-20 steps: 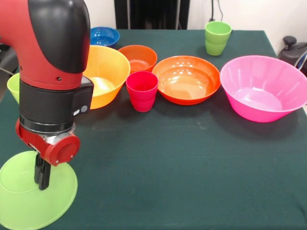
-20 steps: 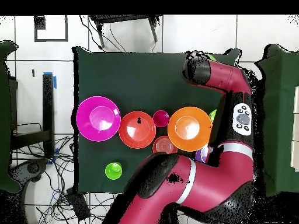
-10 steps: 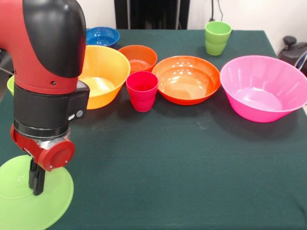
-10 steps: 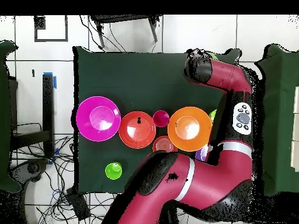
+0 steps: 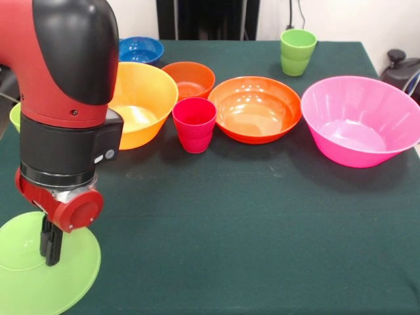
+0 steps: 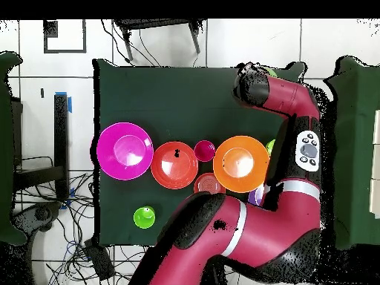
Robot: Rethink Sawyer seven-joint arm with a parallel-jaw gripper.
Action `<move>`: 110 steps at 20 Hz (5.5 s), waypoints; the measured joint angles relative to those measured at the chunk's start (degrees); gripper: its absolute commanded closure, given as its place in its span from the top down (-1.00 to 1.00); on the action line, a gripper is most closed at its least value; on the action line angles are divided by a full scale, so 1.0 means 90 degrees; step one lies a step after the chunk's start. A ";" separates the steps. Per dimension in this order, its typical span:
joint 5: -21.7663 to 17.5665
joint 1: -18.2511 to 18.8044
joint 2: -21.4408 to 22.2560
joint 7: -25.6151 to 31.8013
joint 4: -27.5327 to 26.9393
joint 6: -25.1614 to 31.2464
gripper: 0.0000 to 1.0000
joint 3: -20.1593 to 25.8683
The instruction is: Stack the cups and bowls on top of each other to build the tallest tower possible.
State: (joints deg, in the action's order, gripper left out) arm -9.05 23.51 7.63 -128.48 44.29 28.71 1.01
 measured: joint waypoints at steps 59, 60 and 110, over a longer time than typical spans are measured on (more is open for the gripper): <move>-0.0054 -0.0032 0.0614 0.0000 0.0996 0.0001 1.00 -0.0443; -0.0055 -0.0016 0.0605 0.0000 0.0996 0.0003 1.00 -0.0443; -0.0171 0.0870 0.0458 0.0001 0.0905 -0.0207 1.00 0.0104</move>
State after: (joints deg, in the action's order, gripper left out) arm -10.59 31.34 11.76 -128.47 52.44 26.85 1.95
